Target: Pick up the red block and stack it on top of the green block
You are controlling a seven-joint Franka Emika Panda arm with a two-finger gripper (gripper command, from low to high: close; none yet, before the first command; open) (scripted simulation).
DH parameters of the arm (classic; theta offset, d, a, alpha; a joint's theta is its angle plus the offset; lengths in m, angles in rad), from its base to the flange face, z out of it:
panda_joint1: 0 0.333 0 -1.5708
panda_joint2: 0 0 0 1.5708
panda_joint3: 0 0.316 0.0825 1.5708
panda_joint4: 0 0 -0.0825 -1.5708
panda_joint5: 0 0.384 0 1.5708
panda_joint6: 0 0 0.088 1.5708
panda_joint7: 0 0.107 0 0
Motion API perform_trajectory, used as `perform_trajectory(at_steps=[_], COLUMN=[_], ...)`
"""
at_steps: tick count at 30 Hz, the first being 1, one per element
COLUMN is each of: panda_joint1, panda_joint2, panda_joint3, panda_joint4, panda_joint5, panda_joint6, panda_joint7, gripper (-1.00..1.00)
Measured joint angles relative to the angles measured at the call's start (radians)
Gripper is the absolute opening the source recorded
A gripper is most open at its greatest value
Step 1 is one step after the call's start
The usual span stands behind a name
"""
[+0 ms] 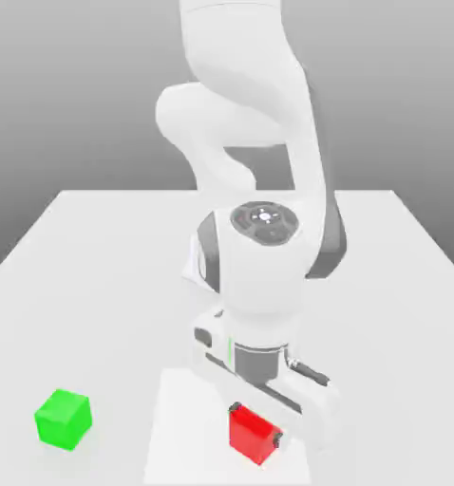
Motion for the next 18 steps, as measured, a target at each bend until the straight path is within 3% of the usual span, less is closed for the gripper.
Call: perform_trajectory(at_steps=[3, 9, 18], panda_joint1=[0.001, -0.052, -0.352], panda_joint2=[0.002, -0.178, -0.226], panda_joint3=[-0.001, 0.047, -0.158], panda_joint4=[0.000, -0.026, 0.034], panda_joint5=[-0.001, 0.106, 0.181], panda_joint6=[0.002, -0.149, -0.255], panda_joint7=[0.001, -0.086, -0.281], gripper=[-1.00, -1.00, -1.00])
